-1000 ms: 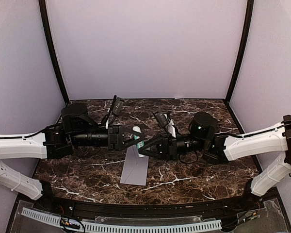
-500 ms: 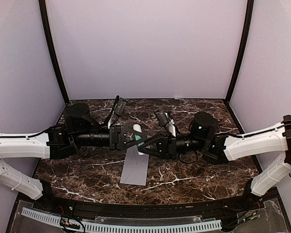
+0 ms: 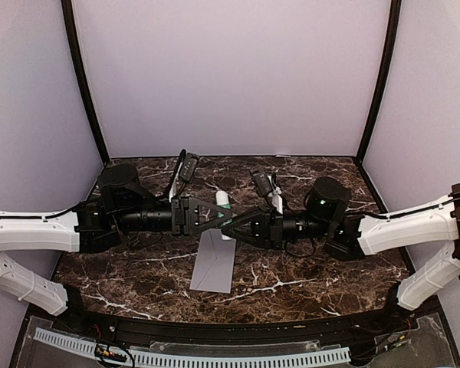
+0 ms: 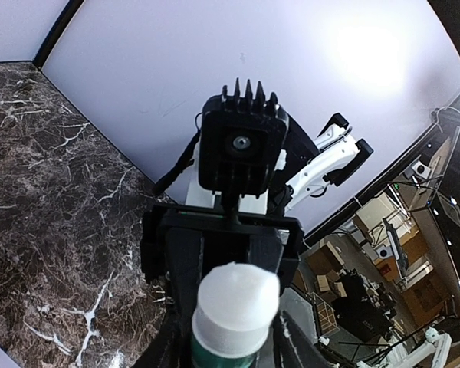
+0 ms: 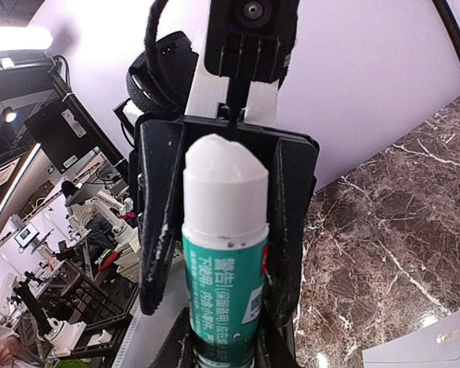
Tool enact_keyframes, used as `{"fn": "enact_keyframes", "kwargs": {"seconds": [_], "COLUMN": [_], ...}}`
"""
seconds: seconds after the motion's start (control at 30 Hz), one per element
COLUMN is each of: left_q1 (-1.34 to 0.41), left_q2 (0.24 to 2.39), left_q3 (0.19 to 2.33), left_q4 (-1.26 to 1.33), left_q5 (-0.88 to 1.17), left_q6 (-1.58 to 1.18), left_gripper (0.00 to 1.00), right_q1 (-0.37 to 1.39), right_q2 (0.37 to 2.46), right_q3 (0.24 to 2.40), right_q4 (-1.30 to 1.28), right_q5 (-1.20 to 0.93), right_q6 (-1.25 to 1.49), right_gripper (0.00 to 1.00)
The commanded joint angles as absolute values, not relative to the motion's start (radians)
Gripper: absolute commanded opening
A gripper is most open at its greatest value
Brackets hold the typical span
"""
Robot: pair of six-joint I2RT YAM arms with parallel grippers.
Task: Place the letter into the envelope and seal it
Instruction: Screw the solid glue.
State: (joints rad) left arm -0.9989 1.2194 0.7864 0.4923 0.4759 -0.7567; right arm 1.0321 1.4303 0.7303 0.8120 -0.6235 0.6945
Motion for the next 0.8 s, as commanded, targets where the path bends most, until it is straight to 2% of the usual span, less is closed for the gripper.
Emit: {"fn": "enact_keyframes", "kwargs": {"seconds": [0.0, 0.13, 0.33, 0.53, 0.7, 0.77], "left_q1": [-1.005, -1.005, -1.005, -1.005, -1.005, -1.005], "left_q2": [1.221, 1.23, 1.233, 1.242, 1.242, 1.242], "left_q3": [0.77, 0.77, 0.77, 0.769, 0.769, 0.768], "left_q4": [0.531, 0.533, 0.544, 0.55, 0.556, 0.567], "left_q5": [0.493, 0.495, 0.49, 0.5, 0.5, 0.497], "left_q6": [-0.768, -0.771, -0.77, -0.776, -0.775, -0.775], "left_gripper": [0.38, 0.38, 0.3, 0.16, 0.09, 0.05], "right_q1": [1.023, 1.024, 1.024, 1.023, 1.015, 1.012], "right_q2": [1.404, 1.412, 1.43, 1.431, 1.435, 1.436], "right_q3": [0.723, 0.729, 0.732, 0.73, 0.724, 0.724], "right_q4": [0.876, 0.879, 0.888, 0.889, 0.909, 0.91], "right_q5": [-0.609, -0.627, -0.646, -0.637, -0.646, -0.648], "right_q6": [0.705, 0.706, 0.715, 0.715, 0.731, 0.732], "right_gripper": [0.0, 0.0, 0.0, 0.0, 0.0, 0.03]}}
